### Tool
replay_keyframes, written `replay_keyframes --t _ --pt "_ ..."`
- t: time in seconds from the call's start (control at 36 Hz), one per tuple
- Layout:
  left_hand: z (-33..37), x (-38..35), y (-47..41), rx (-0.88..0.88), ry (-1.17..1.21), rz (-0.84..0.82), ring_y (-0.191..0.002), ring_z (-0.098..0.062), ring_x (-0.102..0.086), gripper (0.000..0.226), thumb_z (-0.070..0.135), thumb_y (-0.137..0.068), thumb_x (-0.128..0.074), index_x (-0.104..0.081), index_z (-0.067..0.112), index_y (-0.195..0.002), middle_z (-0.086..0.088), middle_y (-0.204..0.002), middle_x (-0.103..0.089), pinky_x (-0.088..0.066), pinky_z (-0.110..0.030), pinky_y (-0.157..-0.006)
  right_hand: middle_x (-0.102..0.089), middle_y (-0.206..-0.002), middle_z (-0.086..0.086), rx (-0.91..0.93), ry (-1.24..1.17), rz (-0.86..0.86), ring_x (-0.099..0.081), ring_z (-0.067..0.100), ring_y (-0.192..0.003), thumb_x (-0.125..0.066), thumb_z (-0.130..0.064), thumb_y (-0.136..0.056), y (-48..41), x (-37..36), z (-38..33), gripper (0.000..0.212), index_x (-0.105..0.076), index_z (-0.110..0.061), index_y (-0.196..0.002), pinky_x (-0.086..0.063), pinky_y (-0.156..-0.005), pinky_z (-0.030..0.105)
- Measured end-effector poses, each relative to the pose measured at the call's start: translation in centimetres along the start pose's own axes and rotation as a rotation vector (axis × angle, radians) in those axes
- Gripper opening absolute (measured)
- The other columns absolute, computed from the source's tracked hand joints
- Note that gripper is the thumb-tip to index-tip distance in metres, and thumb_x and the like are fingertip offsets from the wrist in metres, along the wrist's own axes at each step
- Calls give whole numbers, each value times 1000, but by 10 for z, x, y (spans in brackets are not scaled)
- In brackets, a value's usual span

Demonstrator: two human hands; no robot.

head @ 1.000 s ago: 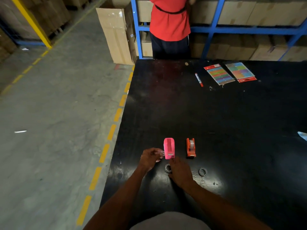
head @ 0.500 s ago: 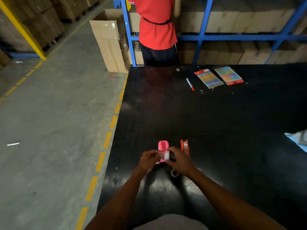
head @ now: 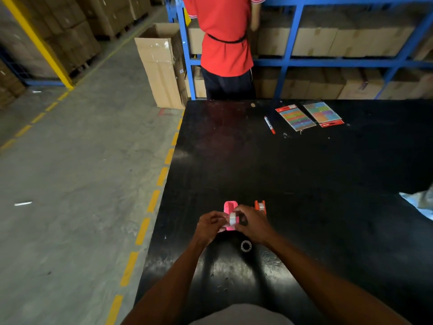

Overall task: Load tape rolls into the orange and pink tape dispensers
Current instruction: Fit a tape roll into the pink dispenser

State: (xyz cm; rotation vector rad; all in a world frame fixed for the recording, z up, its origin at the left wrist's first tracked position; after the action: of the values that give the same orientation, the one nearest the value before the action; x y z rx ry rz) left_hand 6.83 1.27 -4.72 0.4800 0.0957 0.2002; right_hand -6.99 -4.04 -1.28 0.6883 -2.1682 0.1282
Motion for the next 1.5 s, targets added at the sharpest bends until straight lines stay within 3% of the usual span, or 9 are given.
replay_keyframes --t 0.11,0.33,0.47,0.58,0.72,0.94,1.06,1.33,1.5 --pt "-6 1 1 27 59 -8 -76 -15 -71 12 -2 -91 -61 -67 -1 -102 -17 -94 -71 -58 -19 -65 -66 -109 -9 0 -8 -32 -61 10 -96 -76 -42 -81 -2 -3 -2 38 -60 -28 -112 -52 -89 36" --pt "-10 2 1 29 89 -18 -77 -14 -74 20 5 -94 -60 -64 -4 -110 -16 -98 -72 -60 -20 -67 -69 -116 -6 10 -33 -76 -65 13 -101 -76 -32 -82 0 -5 -7 41 -58 -28 -119 -53 -94 40" --pt "-10 0 -1 26 86 -30 -77 -15 -74 20 5 -94 -60 -63 -5 -111 -15 -96 -72 -60 -21 -66 -71 -113 -7 -14 -21 -70 -67 12 -100 -74 -33 -83 -1 -4 -5 38 -57 -32 -116 -35 -103 31" --pt "-10 1 -3 22 73 -26 -78 -16 -73 17 5 -94 -60 -64 -3 -108 -15 -96 -72 -60 -24 -70 -70 -115 -4 -20 -23 -96 -66 14 -100 -74 -33 -83 -2 -5 -6 42 -56 -31 -121 -51 -97 42" --pt "-12 2 -4 27 61 -26 -83 -18 -73 17 6 -94 -60 -65 -2 -108 -16 -100 -73 -61 -25 -73 -70 -117 -5 -16 -21 -104 -66 14 -103 -74 -33 -83 -2 -6 -7 42 -55 -32 -120 -46 -102 42" --pt "-14 1 -7 47 49 -26 -85 -20 -70 16 5 -94 -59 -65 -2 -108 -18 -101 -71 -59 -25 -74 -71 -113 -1 -13 -17 -127 -67 14 -96 -73 -30 -84 -4 -5 -8 39 -56 -31 -119 -49 -93 32" --pt "-14 0 -8 56 48 -20 -82 -19 -69 16 5 -95 -59 -64 -2 -107 -18 -100 -69 -58 -25 -74 -72 -108 0 10 -7 -119 -68 15 -92 -73 -30 -83 -6 -3 -10 40 -57 -28 -120 -55 -87 40" --pt "-12 3 -8 58 53 1 -90 -25 -69 18 2 -94 -58 -63 -6 -109 -20 -102 -70 -59 -26 -75 -71 -108 -1 6 -38 -121 -66 14 -95 -77 -27 -82 -14 -7 -7 40 -58 -29 -117 -56 -85 34" --pt "-12 2 -9 67 49 4 -90 -25 -69 18 1 -93 -59 -63 -7 -109 -20 -102 -70 -58 -32 -81 -71 -106 -3 9 -40 -127 -67 13 -96 -76 -27 -82 -16 -8 -4 38 -59 -28 -116 -57 -86 40"
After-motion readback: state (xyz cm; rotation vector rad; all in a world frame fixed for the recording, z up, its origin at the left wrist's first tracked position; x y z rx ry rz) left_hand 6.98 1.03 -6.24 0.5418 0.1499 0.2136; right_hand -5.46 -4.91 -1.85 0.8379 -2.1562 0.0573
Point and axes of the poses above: each hand's wrist, its own y-axis away from the middle knuckle, its own x-axis out of the back of the hand, z = x × y, the point moved 9 cm from there along -y, towards the middle knuckle
